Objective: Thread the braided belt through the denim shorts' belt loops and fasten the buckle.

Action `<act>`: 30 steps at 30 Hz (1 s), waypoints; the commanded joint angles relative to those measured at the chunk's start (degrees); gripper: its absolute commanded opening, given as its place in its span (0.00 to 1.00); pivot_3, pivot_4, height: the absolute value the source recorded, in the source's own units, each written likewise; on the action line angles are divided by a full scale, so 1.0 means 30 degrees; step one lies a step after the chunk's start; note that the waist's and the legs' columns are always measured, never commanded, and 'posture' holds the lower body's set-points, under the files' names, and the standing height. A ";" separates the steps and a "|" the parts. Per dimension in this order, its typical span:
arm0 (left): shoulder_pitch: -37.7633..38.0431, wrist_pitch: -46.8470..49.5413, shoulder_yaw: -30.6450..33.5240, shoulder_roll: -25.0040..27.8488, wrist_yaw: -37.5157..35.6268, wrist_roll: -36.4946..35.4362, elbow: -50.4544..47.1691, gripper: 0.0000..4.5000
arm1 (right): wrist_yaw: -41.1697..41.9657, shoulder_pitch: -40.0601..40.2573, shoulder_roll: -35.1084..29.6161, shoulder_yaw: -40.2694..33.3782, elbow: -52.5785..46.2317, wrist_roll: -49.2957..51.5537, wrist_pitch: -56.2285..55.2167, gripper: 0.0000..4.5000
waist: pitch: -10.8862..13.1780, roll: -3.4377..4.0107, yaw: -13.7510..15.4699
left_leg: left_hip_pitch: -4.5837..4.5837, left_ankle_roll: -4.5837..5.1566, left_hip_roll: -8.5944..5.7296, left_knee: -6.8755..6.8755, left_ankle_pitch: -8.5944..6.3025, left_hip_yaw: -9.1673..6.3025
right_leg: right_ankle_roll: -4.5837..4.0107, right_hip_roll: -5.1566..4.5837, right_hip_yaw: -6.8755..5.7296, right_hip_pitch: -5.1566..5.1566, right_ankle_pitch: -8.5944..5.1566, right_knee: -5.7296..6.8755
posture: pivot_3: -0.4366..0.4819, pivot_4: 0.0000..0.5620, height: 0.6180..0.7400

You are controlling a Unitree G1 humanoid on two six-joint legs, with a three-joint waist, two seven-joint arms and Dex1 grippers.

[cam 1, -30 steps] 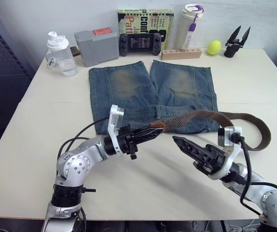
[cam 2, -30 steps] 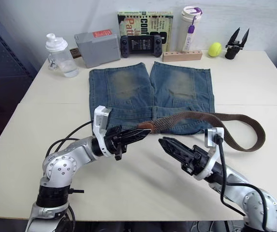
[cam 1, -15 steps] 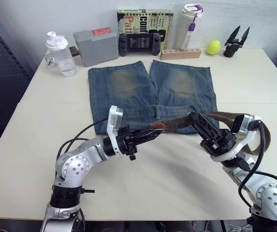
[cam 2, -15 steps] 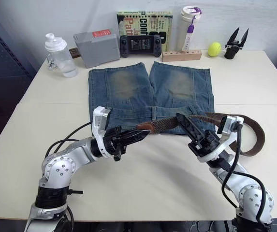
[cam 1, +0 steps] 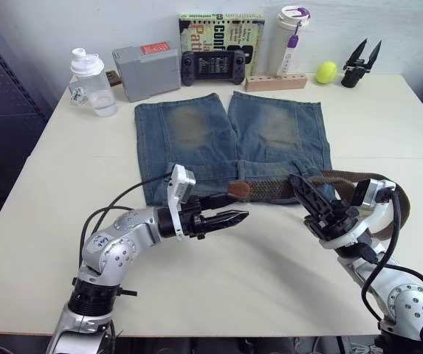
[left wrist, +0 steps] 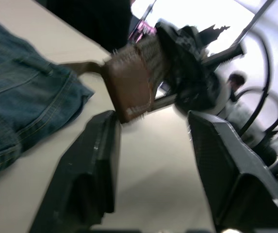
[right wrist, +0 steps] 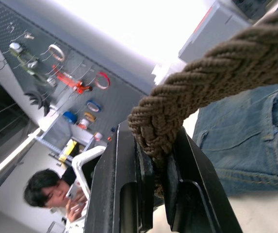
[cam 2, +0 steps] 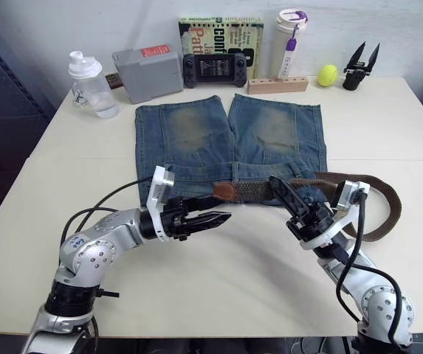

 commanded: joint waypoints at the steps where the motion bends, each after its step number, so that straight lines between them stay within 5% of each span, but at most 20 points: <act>1: -0.1544 -0.7128 -0.1899 0.1268 -0.1118 0.6025 0.3678 0.98 | -0.0530 -0.0229 -0.0182 -0.1344 0.0187 0.0687 -0.0775 0.00 | 0.0000 -0.0001 0.0034 | -0.0001 0.0000 0.0001 0.0000 0.0000 0.0002 | -0.0001 0.0004 -0.0003 -0.0001 0.0000 -0.0003 | 0.48 0.27 0.88; 5: -0.4266 -1.4082 -0.4260 0.2351 0.1042 1.2992 0.9847 0.98 | -0.0723 -0.0303 -0.0495 -0.2090 0.0464 0.0969 -0.0856 0.00 | 0.0001 0.0001 0.0073 | -0.0004 0.0008 -0.0002 -0.0012 -0.0004 0.0022 | 0.0000 0.0010 -0.0002 -0.0009 0.0000 -0.0017 | 0.48 0.27 0.88; 10: -0.6574 -1.7559 -0.5425 0.2071 0.3489 1.6866 1.5066 0.98 | -0.0814 -0.0307 -0.0720 -0.2572 0.0596 0.1259 -0.0875 0.00 | -0.0001 -0.0002 0.0176 | -0.0002 0.0020 0.0003 -0.0023 -0.0009 0.0045 | 0.0004 0.0001 -0.0021 -0.0017 0.0002 -0.0015 | 0.48 0.27 0.88; 14: -0.6927 -1.8825 -0.5055 0.1484 0.3563 1.6748 1.6052 0.72 | -0.0896 -0.0252 -0.0759 -0.2702 0.0556 0.1298 -0.0925 0.00 | -0.0006 0.0007 0.0196 | 0.0016 0.0026 0.0020 0.0004 -0.0008 0.0059 | 0.0009 -0.0006 -0.0009 0.0001 0.0005 0.0013 | 0.48 0.27 0.88; 20: -0.5183 -1.8873 -0.4474 0.1985 0.1908 1.5665 1.4101 0.28 | -0.1184 -0.0172 -0.0906 -0.2807 0.0728 0.1053 -0.0847 0.00 | -0.0006 0.0008 0.0069 | 0.0015 0.0034 0.0038 0.0002 -0.0012 0.0058 | 0.0009 -0.0016 -0.0015 -0.0010 0.0005 0.0022 | 0.48 0.27 0.88; 21: -0.4427 -1.8705 -0.3965 0.2213 0.1873 1.5159 1.2966 0.15 | -0.1314 -0.0180 -0.0999 -0.2831 0.0779 0.0992 -0.0827 0.00 | -0.0009 0.0013 -0.0048 | 0.0014 0.0035 0.0046 -0.0002 -0.0013 0.0056 | 0.0009 -0.0017 -0.0016 -0.0014 0.0005 0.0022 | 0.48 0.27 0.88; 30: 0.5177 -1.7988 0.0579 0.5375 0.0636 1.0685 0.1618 0.15 | -0.1884 0.0208 -0.3354 -0.4089 0.1079 0.1843 0.0036 0.00 | -0.0004 0.0037 -0.0511 | 0.0049 0.0047 0.0098 -0.0198 -0.0018 -0.0005 | 0.0008 -0.0088 -0.0020 -0.0099 0.0004 0.0000 | 0.48 0.27 0.88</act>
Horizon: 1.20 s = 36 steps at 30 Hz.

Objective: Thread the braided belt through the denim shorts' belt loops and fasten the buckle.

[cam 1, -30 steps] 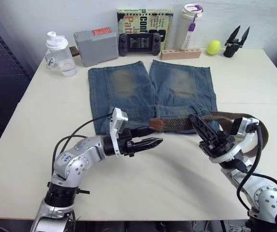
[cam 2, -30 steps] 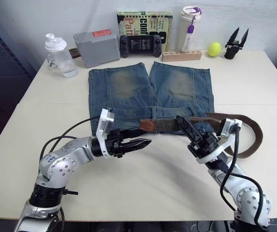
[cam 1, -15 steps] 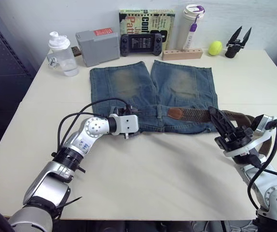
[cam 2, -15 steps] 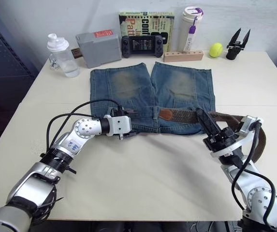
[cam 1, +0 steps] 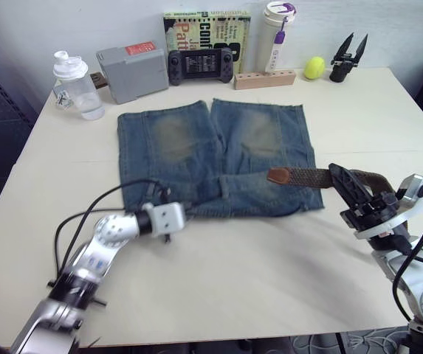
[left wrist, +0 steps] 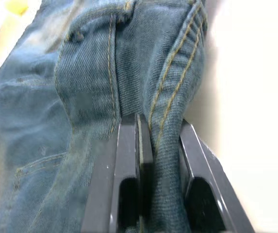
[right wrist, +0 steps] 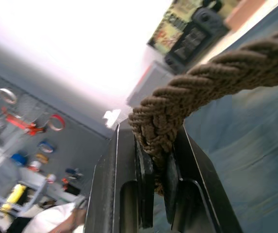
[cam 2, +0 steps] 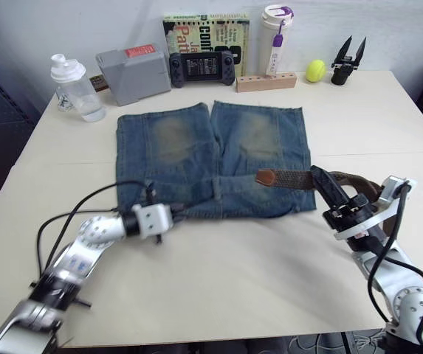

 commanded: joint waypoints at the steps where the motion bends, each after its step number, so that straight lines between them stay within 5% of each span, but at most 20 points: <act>1: 0.3276 -0.0305 0.1939 0.1278 -0.1040 -0.2520 -0.4274 0.15 | 0.0217 0.0028 -0.1437 -0.0871 -0.0329 0.0558 0.0629 0.00 | 0.0002 0.0002 0.0038 | 0.0001 0.0001 -0.0001 0.0013 0.0000 0.0012 | 0.0000 -0.0004 0.0007 0.0004 0.0000 -0.0014 | 0.48 0.27 0.88; 9: 0.8714 -0.2259 0.4240 0.3077 -0.1599 -0.1636 -0.5579 0.15 | -0.0211 -0.0207 -0.5171 -0.0852 0.0703 0.0647 0.3025 0.00 | 0.0020 0.0038 0.0489 | 0.0006 0.0020 -0.0005 0.0024 -0.0009 0.0013 | 0.0000 -0.0015 0.0016 0.0030 0.0001 -0.0051 | 0.48 0.27 0.88; 16: 0.9504 0.1263 0.5241 0.3066 -0.1894 -0.5294 -0.7781 0.71 | -0.0973 -0.1171 -0.7196 -0.0743 0.2778 0.1751 0.4887 0.00 | 0.0021 0.0037 0.0509 | 0.0003 0.0029 -0.0008 0.0027 -0.0011 0.0012 | 0.0000 -0.0018 0.0014 0.0041 0.0001 -0.0055 | 0.48 0.27 0.88; 18: 0.9511 0.3543 0.6537 0.3937 -0.2861 -0.8343 -0.8486 0.89 | -0.1369 -0.1964 -0.8107 -0.0714 0.4085 0.2718 0.5699 0.00 | 0.0024 0.0043 0.0466 | 0.0005 0.0029 -0.0007 0.0030 -0.0011 0.0015 | 0.0001 -0.0018 0.0020 0.0039 0.0002 -0.0048 | 0.48 0.27 0.88; 23: 0.8788 0.9459 0.8995 0.6254 -0.5079 -1.5078 -0.9368 0.89 | -0.2059 -0.3886 -1.0241 0.0780 0.6936 0.5148 0.8242 0.00 | 0.0035 0.0076 0.0449 | 0.0001 0.0024 0.0009 0.0048 -0.0010 0.0004 | -0.0002 -0.0005 -0.0003 0.0041 0.0000 -0.0050 | 0.48 0.27 0.88; 27: 0.7149 1.2168 0.9384 0.6526 -0.5620 -1.8056 -0.9351 0.89 | -0.2558 -0.5193 -1.0322 0.2583 0.7977 0.5370 0.9710 0.00 | 0.0036 0.0077 0.0468 | -0.0010 0.0024 0.0001 0.0060 -0.0010 0.0007 | -0.0001 -0.0003 -0.0006 0.0043 0.0000 -0.0061 | 0.48 0.27 0.88; 36: 0.2805 1.4004 0.6450 0.4270 -0.5081 -1.7418 -0.9634 0.89 | -0.4253 -0.5456 -0.9263 0.4487 0.8853 0.4020 1.0011 0.00 | 0.0037 0.0077 0.0492 | -0.0037 0.0017 -0.0023 0.0100 -0.0012 0.0134 | 0.0001 0.0012 -0.0040 0.0053 0.0001 -0.0051 | 0.48 0.27 0.88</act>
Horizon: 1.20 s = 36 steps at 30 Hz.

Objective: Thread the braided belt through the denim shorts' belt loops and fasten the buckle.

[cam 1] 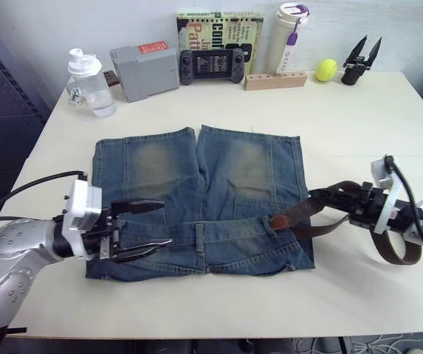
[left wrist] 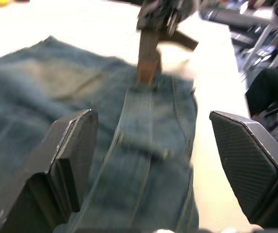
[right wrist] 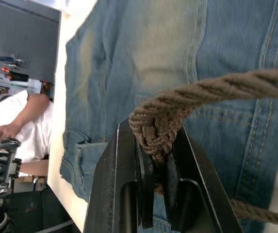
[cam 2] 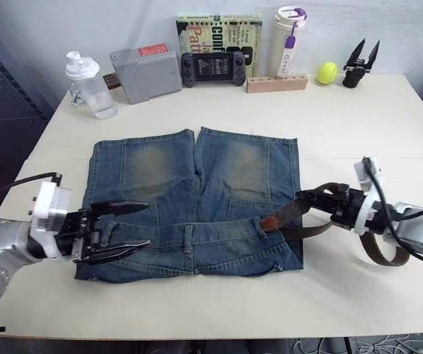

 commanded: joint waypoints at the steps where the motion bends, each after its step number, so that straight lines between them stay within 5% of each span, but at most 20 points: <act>1: -0.0586 0.0409 -0.0612 -0.0481 0.0008 0.0076 -0.0768 0.89 | -0.0284 0.0025 -0.0073 -0.0399 0.0495 -0.0587 -0.0052 0.00 | 0.0000 0.0000 -0.0015 | -0.0002 -0.0001 -0.0003 0.0001 0.0000 0.0004 | 0.0000 0.0004 0.0001 -0.0001 0.0000 -0.0002 | 0.48 0.27 0.88; 16: -0.0775 0.0625 -0.0670 -0.1080 -0.0205 0.1465 -0.0857 0.89 | -0.0324 -0.1540 -0.0282 -0.0975 0.1442 -0.2048 0.0488 0.00 | 0.0000 0.0000 -0.0001 | -0.0003 -0.0018 -0.0001 0.0019 -0.0009 0.0025 | 0.0000 0.0038 0.0014 -0.0002 0.0000 -0.0011 | 0.48 0.27 0.88; 36: -0.1359 0.0787 -0.0728 -0.1383 0.0021 0.2191 -0.1115 0.89 | -0.0067 -0.2944 0.0088 -0.0048 -0.2026 -0.7357 0.2056 0.00 | 0.0000 0.0000 -0.0009 | -0.0007 -0.0025 0.0006 0.0018 -0.0013 0.0019 | 0.0000 0.0038 0.0010 -0.0006 0.0000 -0.0017 | 0.48 0.27 0.88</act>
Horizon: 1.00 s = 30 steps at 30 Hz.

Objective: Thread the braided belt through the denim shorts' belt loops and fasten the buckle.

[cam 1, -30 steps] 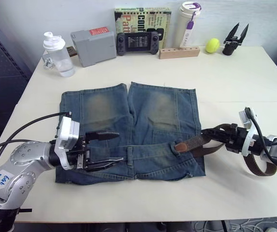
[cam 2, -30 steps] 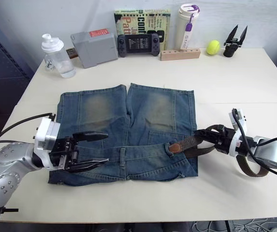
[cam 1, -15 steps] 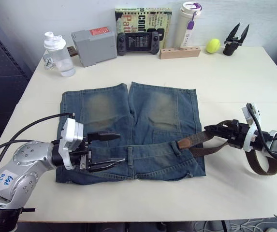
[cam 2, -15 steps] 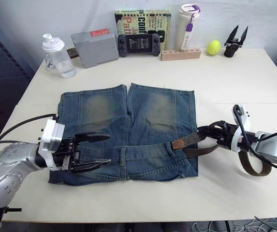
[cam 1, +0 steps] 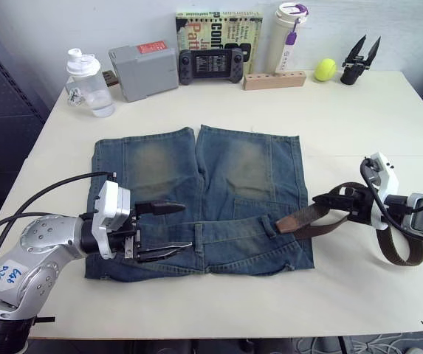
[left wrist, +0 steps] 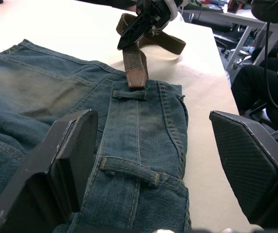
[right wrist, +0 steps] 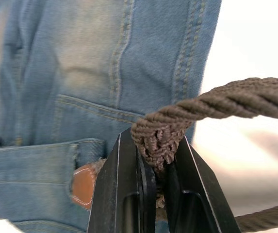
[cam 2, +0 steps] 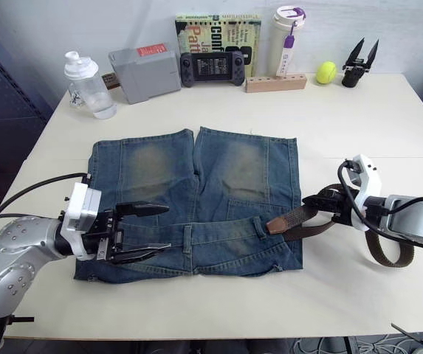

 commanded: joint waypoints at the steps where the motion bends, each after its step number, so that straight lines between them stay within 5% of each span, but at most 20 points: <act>1: -0.0450 -0.0124 0.0075 -0.0195 0.0117 0.0209 -0.0480 0.89 | 0.0002 -0.0424 0.0601 0.0133 -0.1007 -0.0901 0.0022 0.00 | 0.0000 0.0000 0.0004 | 0.0000 0.0000 0.0000 0.0000 0.0000 -0.0001 | 0.0000 0.0000 -0.0001 0.0001 0.0000 0.0000 | 0.48 0.27 0.88; 14: -0.1802 -0.0070 -0.0111 -0.0525 0.0173 0.0506 -0.0162 0.89 | -0.1487 0.0313 0.3658 0.0708 -0.2953 -0.0152 0.0388 0.00 | 0.0000 0.0001 -0.0014 | -0.0002 -0.0001 -0.0007 0.0002 0.0000 -0.0010 | 0.0000 0.0004 -0.0004 0.0002 0.0000 0.0003 | 0.48 0.27 0.88; 20: -0.4029 -0.1316 -0.2086 -0.1273 -0.1010 0.2410 0.1493 0.89 | -0.2762 0.0867 0.5199 0.0701 -0.2819 -0.0047 -0.0147 0.00 | -0.0001 0.0000 -0.0004 | -0.0001 -0.0006 -0.0039 0.0008 0.0002 -0.0009 | 0.0000 0.0022 -0.0005 0.0011 0.0000 0.0005 | 0.48 0.27 0.88; 30: -0.4190 -0.1470 -0.2189 -0.1880 -0.1408 0.2605 0.1912 0.89 | -0.1897 -0.0964 0.1722 -0.1759 -0.2854 0.0602 -0.0146 0.00 | 0.0018 0.0025 -0.0013 | -0.0007 -0.0010 -0.0019 0.0015 -0.0001 -0.0004 | 0.0000 0.0035 0.0002 0.0001 0.0000 -0.0002 | 0.48 0.27 0.88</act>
